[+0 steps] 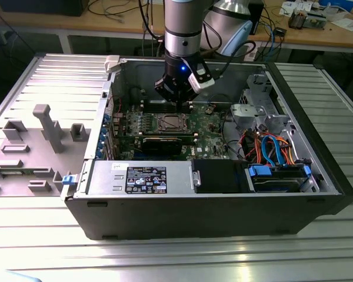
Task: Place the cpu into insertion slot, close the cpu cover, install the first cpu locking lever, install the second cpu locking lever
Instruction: 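Install the second cpu locking lever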
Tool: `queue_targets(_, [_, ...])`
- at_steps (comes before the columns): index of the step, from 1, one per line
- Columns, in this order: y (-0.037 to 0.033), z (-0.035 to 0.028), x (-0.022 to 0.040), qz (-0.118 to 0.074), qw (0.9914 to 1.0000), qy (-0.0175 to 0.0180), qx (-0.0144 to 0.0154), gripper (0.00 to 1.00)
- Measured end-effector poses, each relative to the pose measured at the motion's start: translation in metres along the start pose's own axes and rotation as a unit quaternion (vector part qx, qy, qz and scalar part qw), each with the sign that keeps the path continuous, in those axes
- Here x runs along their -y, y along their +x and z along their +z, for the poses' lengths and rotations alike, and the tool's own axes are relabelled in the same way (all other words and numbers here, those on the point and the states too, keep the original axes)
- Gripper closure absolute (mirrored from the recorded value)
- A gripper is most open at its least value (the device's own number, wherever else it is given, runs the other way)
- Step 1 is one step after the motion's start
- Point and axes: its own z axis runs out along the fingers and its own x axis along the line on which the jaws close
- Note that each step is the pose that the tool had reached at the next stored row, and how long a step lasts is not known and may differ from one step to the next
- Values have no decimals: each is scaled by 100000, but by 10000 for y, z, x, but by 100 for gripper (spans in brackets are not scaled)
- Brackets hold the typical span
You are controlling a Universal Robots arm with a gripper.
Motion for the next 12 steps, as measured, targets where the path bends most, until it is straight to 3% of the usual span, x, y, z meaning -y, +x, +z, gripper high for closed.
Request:
queue_targets(3, [1,-1,17,3,100000,77,-7,89])
queue_targets(5, [2,0,42,-15,99999,472,-50,89])
queue_targets(9, [3,1,77,-27,99996,845,-78,89])
queue_targets(12, [4,1,92,-22,99996,900,-142,89])
